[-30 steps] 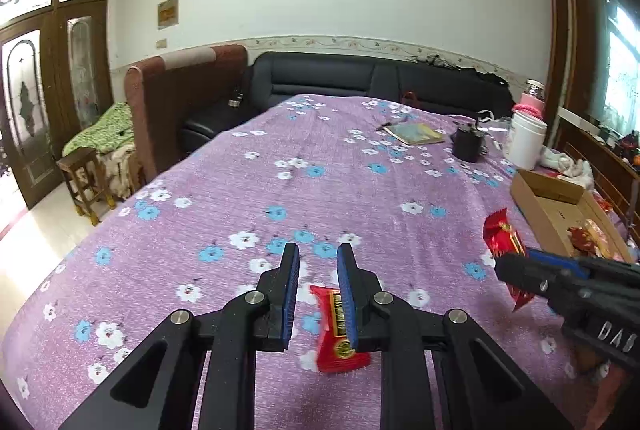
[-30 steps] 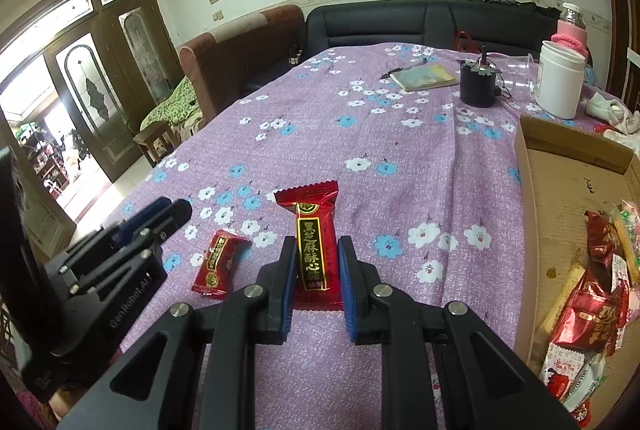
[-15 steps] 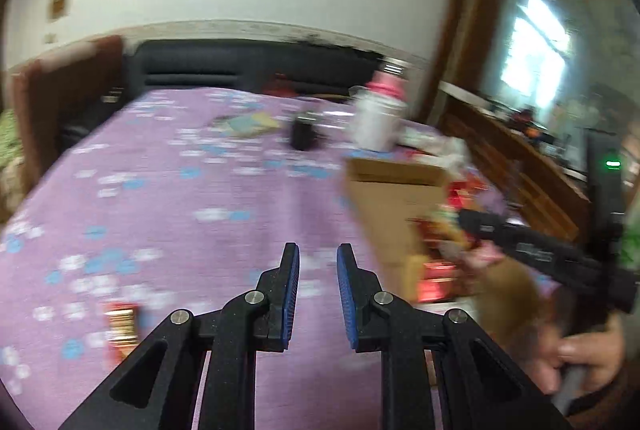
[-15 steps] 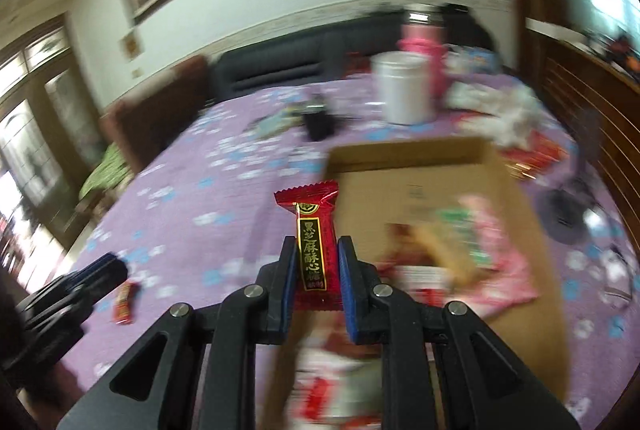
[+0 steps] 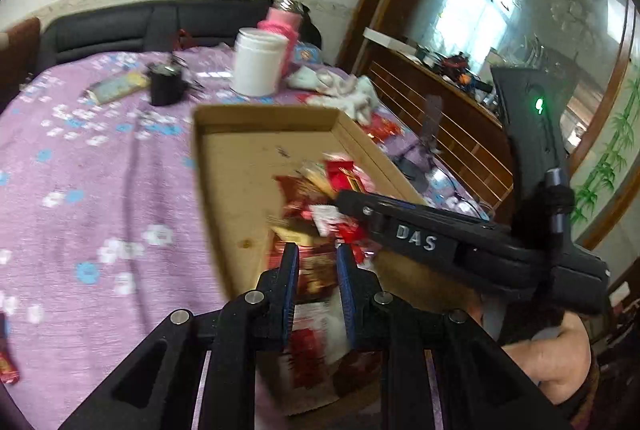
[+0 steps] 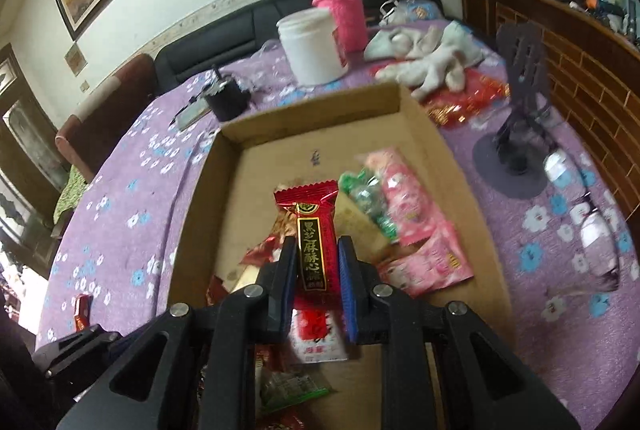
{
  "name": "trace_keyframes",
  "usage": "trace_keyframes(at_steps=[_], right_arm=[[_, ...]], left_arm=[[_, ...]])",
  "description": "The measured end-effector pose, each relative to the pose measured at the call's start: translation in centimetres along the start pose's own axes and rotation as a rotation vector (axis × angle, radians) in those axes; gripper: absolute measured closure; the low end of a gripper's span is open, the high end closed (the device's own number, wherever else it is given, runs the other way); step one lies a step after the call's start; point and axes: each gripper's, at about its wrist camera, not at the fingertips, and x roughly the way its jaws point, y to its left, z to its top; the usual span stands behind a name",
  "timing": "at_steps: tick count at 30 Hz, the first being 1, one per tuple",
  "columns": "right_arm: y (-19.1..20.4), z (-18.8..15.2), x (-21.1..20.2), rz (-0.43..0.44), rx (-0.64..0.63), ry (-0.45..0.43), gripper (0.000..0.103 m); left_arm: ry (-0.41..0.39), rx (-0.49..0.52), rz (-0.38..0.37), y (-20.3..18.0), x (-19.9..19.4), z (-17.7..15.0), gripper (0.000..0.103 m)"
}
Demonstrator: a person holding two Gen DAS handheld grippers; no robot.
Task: Organize snacks
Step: 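Carry the red candies in both grippers over the cardboard tray, then open both grippers to drop the red candies into the tray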
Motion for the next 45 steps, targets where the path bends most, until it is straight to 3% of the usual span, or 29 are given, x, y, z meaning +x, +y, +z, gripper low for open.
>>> trace_keyframes(at_steps=[4, 6, 8, 10, 13, 19, 23, 27, 31, 33, 38, 42, 45], right_arm=[[0.5, 0.0, -0.6, -0.001, -0.014, -0.029, 0.084], [0.4, 0.2, -0.8, 0.004, -0.009, -0.037, 0.084], [0.6, 0.2, -1.0, 0.006, -0.008, -0.041, 0.084], [0.8, 0.1, -1.0, 0.012, -0.010, -0.043, 0.084], [1.2, 0.0, -1.2, 0.023, -0.021, -0.048, 0.084], [1.2, 0.0, -1.3, 0.020, -0.017, -0.059, 0.084], [0.7, 0.2, -1.6, 0.021, -0.001, -0.070, 0.084], [0.6, 0.3, -1.8, 0.027, 0.007, -0.075, 0.084], [0.1, 0.4, -1.8, 0.005, 0.019, -0.071, 0.084], [-0.1, 0.4, -1.6, -0.009, 0.023, -0.061, 0.084], [-0.6, 0.3, -1.1, -0.029, 0.038, -0.037, 0.084], [-1.3, 0.3, -0.8, -0.034, 0.065, -0.026, 0.084], [-1.6, 0.3, -0.4, -0.039, 0.081, -0.009, 0.084]], left_arm=[[-0.028, -0.079, 0.089, 4.8, -4.6, -0.4, 0.084], [-0.020, -0.142, 0.191, 7.7, -6.4, -1.0, 0.082], [-0.003, -0.224, 0.318, 11.3, -8.5, -2.1, 0.058], [0.010, -0.295, 0.455, 14.4, -10.3, -3.4, 0.047], [0.003, -0.359, 0.533, 17.0, -11.4, -4.9, 0.047], [0.120, -0.359, 0.586, 19.1, -8.5, -6.4, 0.047], [0.114, -0.332, 0.657, 19.4, -7.6, -6.9, 0.079], [0.100, -0.313, 0.611, 19.0, -7.0, -6.6, 0.083], [0.063, -0.284, 0.456, 16.0, -5.7, -4.3, 0.084], [0.034, -0.229, 0.349, 12.6, -4.9, -2.3, 0.084], [0.056, -0.109, 0.093, 4.0, -1.8, 1.2, 0.084], [0.095, -0.041, 0.040, 0.0, 0.5, 1.6, 0.084], [0.135, -0.036, 0.022, -0.7, 2.5, 1.2, 0.084]])
